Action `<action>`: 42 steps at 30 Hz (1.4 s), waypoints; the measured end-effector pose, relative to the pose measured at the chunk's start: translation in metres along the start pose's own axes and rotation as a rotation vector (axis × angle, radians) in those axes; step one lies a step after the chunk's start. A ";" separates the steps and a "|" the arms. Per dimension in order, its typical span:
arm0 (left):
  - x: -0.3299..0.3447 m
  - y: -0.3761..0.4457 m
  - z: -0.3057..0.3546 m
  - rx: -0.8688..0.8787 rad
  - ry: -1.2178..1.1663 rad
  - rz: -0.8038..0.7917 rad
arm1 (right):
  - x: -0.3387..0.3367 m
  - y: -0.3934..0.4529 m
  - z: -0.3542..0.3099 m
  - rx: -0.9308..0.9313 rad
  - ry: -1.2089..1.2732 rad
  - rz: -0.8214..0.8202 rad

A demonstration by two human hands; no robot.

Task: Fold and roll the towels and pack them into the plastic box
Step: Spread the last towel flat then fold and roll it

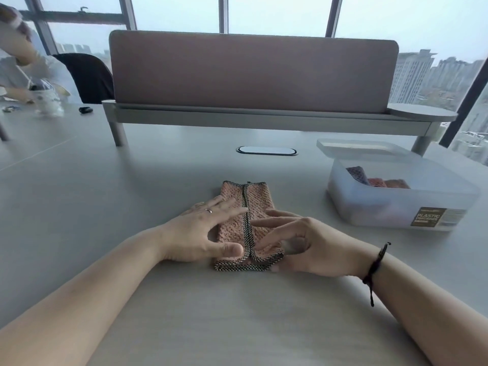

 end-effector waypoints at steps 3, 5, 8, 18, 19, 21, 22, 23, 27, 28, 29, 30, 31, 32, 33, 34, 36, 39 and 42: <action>-0.001 0.001 -0.002 -0.028 -0.200 0.142 | 0.006 0.002 -0.004 -0.024 0.047 0.145; -0.003 0.002 -0.002 -0.006 -0.339 0.287 | 0.006 0.001 -0.004 -0.009 0.081 0.248; -0.009 0.001 0.002 0.074 -0.584 0.404 | 0.004 0.001 -0.001 0.071 0.078 0.371; 0.003 0.003 0.007 0.015 -0.566 0.310 | 0.014 0.014 0.015 0.228 0.016 0.523; 0.004 0.004 0.006 -0.003 -0.567 0.345 | 0.015 0.016 0.015 0.226 0.012 0.552; 0.007 0.006 0.003 -0.025 -0.539 0.401 | 0.016 0.018 0.015 0.219 0.011 0.600; 0.008 0.007 0.001 -0.031 -0.527 0.416 | 0.016 0.019 0.014 0.216 0.006 0.613; 0.009 0.007 0.000 -0.038 -0.522 0.424 | 0.017 0.020 0.014 0.217 -0.003 0.620; 0.011 0.011 0.002 -0.057 -0.481 0.463 | 0.018 0.025 0.014 0.220 -0.070 0.615; 0.012 0.012 0.003 -0.063 -0.460 0.476 | 0.019 0.027 0.014 0.220 -0.099 0.611; 0.013 0.013 0.005 -0.069 -0.442 0.486 | 0.019 0.029 0.013 0.222 -0.127 0.605; 0.014 0.014 0.006 -0.073 -0.423 0.495 | 0.019 0.030 0.012 0.224 -0.146 0.597; 0.014 0.015 0.008 -0.072 -0.401 0.502 | 0.020 0.032 0.012 0.227 -0.156 0.590; 0.015 0.016 0.009 -0.068 -0.377 0.507 | 0.020 0.033 0.012 0.229 -0.162 0.583; 0.015 0.016 0.010 -0.064 -0.356 0.510 | 0.020 0.033 0.012 0.229 -0.168 0.578; 0.015 0.016 0.011 -0.059 -0.339 0.511 | 0.020 0.033 0.012 0.227 -0.171 0.576; 0.014 0.015 0.012 -0.051 -0.318 0.510 | 0.021 0.032 0.012 0.220 -0.176 0.573; 0.014 0.015 0.013 -0.048 -0.282 0.523 | 0.023 0.032 0.011 0.204 -0.216 0.552; 0.016 0.017 0.013 -0.050 -0.220 0.538 | 0.025 0.033 0.012 0.179 -0.234 0.546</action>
Point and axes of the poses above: each hand's wrist, its own y-axis towards the middle knuckle, its own x-axis out of the palm, z = x × y, the point moved 1 cm from there along y, towards the middle knuckle, and after that the axes turned 13 degrees about z, right-handed, at the moved point
